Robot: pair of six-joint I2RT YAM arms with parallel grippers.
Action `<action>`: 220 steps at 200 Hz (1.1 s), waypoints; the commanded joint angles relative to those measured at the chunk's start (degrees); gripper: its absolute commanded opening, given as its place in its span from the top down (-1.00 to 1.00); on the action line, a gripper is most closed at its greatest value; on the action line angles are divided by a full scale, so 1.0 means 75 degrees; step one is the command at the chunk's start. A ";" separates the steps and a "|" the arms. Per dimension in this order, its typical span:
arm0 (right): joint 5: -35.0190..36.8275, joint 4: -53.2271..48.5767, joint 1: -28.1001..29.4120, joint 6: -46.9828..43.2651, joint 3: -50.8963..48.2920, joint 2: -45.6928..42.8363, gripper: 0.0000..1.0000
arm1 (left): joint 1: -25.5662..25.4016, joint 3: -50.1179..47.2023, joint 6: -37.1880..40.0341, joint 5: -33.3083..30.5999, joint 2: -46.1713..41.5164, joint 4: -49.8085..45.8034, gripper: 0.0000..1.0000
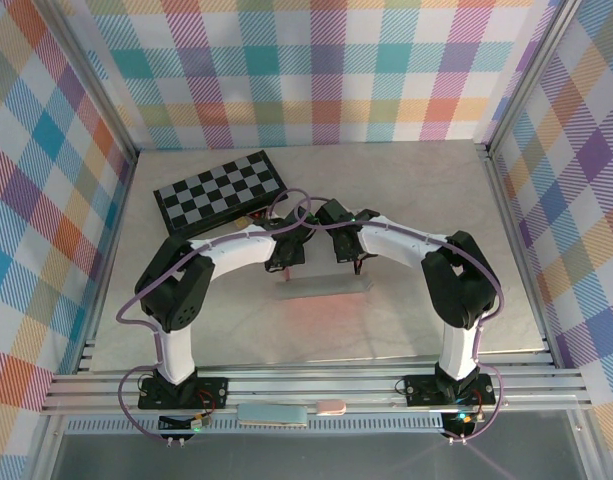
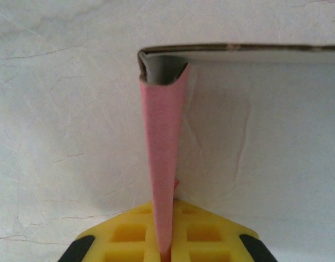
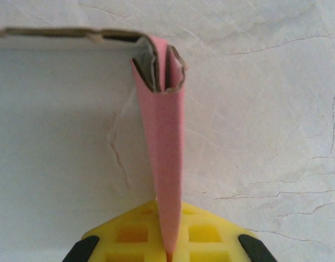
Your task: Fold the paper box
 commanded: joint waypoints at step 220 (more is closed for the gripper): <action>0.1293 -0.0733 0.0533 0.0229 -0.0010 -0.0189 1.00 | -0.0160 -0.0535 -0.0118 -0.0903 -0.0554 -0.0292 0.89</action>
